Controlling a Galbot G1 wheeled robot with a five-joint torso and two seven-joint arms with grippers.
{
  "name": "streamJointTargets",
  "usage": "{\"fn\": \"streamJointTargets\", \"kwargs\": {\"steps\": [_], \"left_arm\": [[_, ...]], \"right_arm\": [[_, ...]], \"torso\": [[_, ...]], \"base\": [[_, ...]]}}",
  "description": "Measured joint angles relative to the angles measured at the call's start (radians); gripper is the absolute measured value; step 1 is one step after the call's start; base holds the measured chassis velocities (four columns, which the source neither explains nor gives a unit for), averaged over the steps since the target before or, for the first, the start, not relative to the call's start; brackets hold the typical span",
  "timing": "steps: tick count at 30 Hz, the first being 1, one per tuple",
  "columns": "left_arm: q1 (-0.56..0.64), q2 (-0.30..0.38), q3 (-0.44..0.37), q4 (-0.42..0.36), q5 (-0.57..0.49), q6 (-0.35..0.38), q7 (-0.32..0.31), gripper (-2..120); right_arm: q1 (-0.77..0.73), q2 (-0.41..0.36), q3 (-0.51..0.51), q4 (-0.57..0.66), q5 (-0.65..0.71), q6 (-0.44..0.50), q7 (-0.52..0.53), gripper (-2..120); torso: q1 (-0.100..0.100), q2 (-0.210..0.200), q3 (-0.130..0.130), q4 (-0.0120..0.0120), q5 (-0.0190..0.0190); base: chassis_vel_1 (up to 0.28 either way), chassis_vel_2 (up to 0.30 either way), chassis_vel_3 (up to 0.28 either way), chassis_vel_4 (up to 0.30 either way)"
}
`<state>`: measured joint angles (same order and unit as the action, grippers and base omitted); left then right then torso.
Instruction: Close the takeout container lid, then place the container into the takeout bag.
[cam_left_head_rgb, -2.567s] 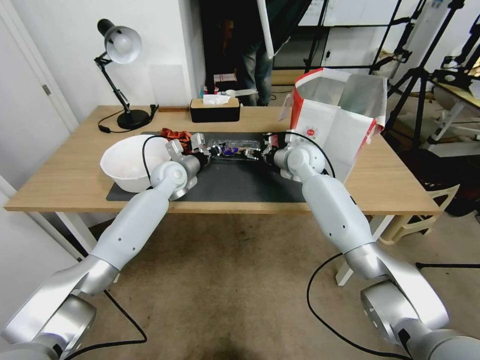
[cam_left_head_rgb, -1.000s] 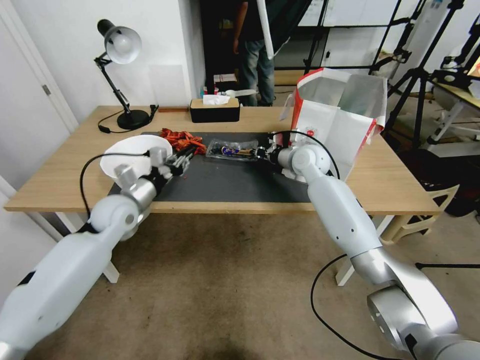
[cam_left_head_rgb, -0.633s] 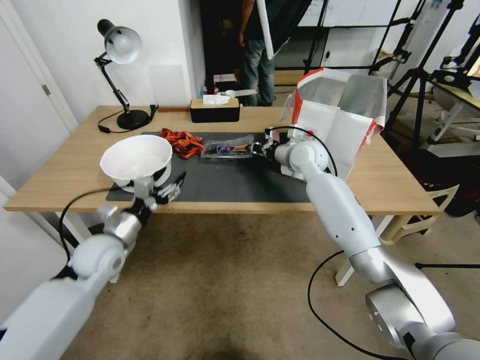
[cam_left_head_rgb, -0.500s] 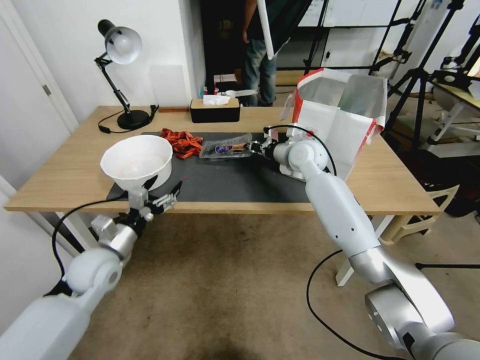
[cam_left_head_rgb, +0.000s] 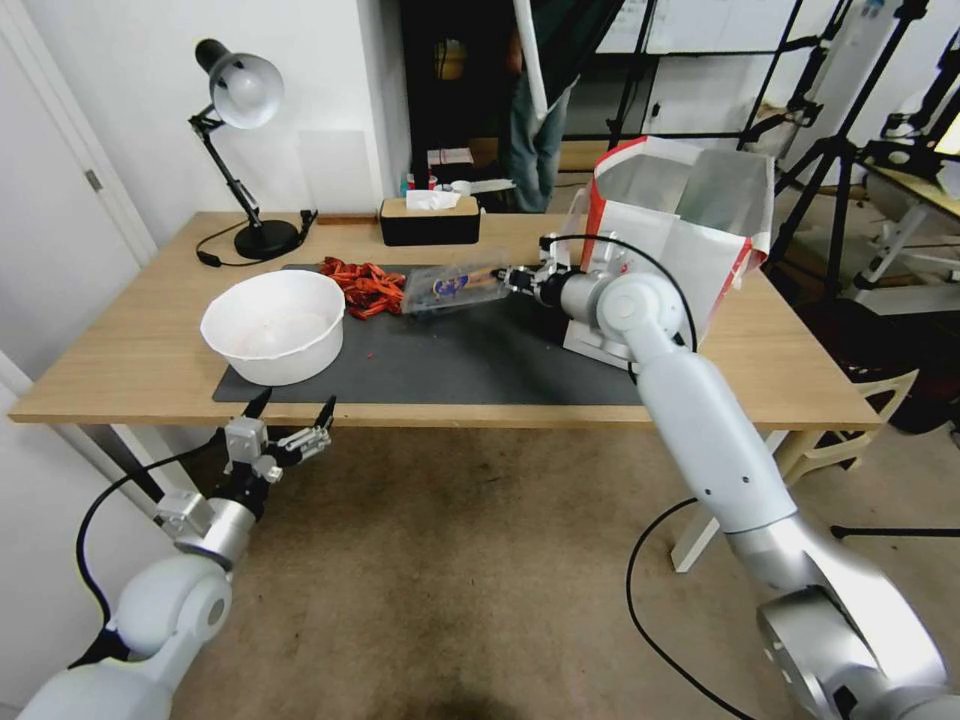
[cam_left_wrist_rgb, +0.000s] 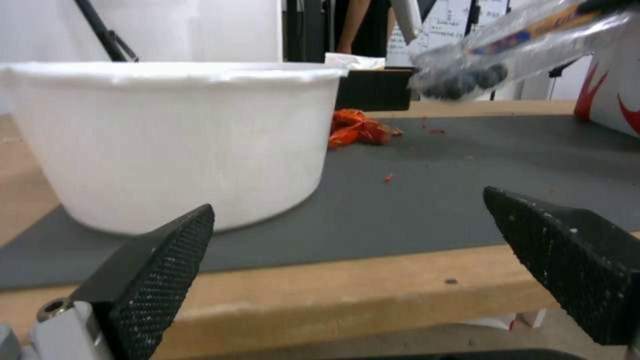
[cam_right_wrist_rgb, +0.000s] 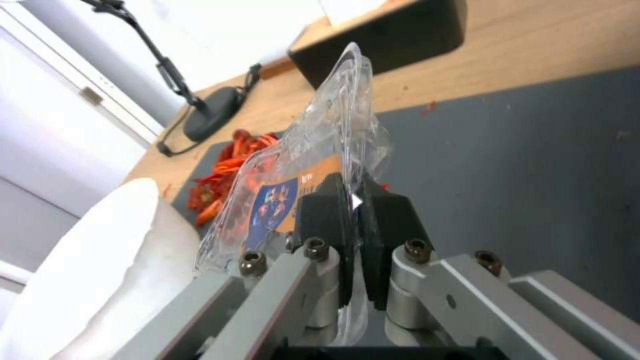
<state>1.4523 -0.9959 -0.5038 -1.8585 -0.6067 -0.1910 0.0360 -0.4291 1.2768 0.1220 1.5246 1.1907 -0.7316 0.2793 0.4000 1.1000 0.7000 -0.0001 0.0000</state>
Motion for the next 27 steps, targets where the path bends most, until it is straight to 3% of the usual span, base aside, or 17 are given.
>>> {"fn": "streamJointTargets", "kwargs": {"steps": [10,16,20,27], "left_arm": [[0.044,-0.040,-0.029,-0.007,0.002,-0.011,-0.008,100],[0.062,-0.063,-0.042,-0.010,0.004,-0.014,-0.009,100],[0.063,-0.068,-0.046,-0.011,0.005,-0.014,-0.009,100],[0.066,-0.087,-0.046,-0.012,0.013,-0.016,-0.009,100]], "right_arm": [[-0.010,-0.067,0.041,0.155,0.126,0.003,0.061,2],[0.066,-0.117,0.117,0.239,0.260,0.026,0.143,2],[0.100,-0.137,0.149,0.253,0.296,0.037,0.173,2],[0.167,-0.239,0.239,0.247,0.331,0.059,0.236,2]], "torso": [[0.000,0.000,0.000,0.0000,0.0003],[0.000,0.000,0.000,0.0000,0.0001],[0.000,0.000,0.000,0.0002,0.0001],[0.000,0.000,0.000,0.0002,0.0004]], "base": [[0.000,0.000,0.000,0.000],[0.000,0.000,0.000,0.000],[0.000,0.000,0.000,0.000],[0.000,0.000,0.000,0.000]]}}
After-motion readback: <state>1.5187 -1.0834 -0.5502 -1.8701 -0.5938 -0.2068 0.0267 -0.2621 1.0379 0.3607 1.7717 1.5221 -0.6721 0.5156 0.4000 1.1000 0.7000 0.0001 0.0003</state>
